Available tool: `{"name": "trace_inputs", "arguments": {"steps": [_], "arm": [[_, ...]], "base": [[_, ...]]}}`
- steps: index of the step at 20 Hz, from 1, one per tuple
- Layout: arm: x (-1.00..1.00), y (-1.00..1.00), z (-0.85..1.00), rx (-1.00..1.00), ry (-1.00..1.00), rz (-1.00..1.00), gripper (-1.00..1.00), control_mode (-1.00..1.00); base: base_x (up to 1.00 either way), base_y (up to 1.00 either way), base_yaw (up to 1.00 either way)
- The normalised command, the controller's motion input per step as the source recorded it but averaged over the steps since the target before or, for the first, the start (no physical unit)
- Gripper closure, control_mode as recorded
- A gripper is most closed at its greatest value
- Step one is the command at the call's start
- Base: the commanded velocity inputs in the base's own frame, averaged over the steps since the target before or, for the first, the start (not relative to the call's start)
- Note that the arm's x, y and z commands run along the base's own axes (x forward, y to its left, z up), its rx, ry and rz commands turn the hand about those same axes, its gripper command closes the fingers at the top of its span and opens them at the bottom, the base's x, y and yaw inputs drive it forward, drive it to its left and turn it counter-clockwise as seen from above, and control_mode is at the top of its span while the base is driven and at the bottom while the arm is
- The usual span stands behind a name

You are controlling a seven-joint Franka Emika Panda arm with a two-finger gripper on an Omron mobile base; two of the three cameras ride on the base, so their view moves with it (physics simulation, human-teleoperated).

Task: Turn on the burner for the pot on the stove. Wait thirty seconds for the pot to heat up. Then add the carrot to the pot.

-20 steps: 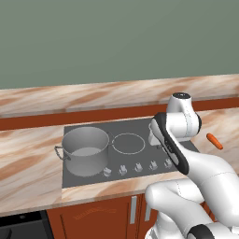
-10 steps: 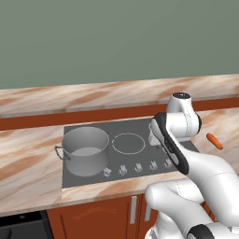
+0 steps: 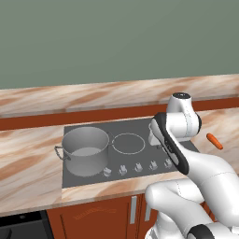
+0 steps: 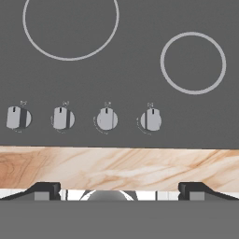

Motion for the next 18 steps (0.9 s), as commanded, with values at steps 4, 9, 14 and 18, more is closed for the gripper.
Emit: {"name": "trace_inputs", "arguments": {"steps": [4, 9, 14, 18], "arm": [[0.00, 0.00, 0.00, 0.00, 0.00, 0.00, -1.00, -1.00], [0.00, 0.00, 0.00, 0.00, 0.00, 0.00, -1.00, -1.00], [0.00, 0.00, 0.00, 0.00, 0.00, 0.00, -1.00, -1.00], [0.00, 0.00, 0.00, 0.00, 0.00, 0.00, -1.00, -1.00]], "base": [[0.00, 0.00, 0.00], [0.00, 0.00, 0.00], [0.00, 0.00, 0.00], [0.00, 0.00, 0.00]]}}
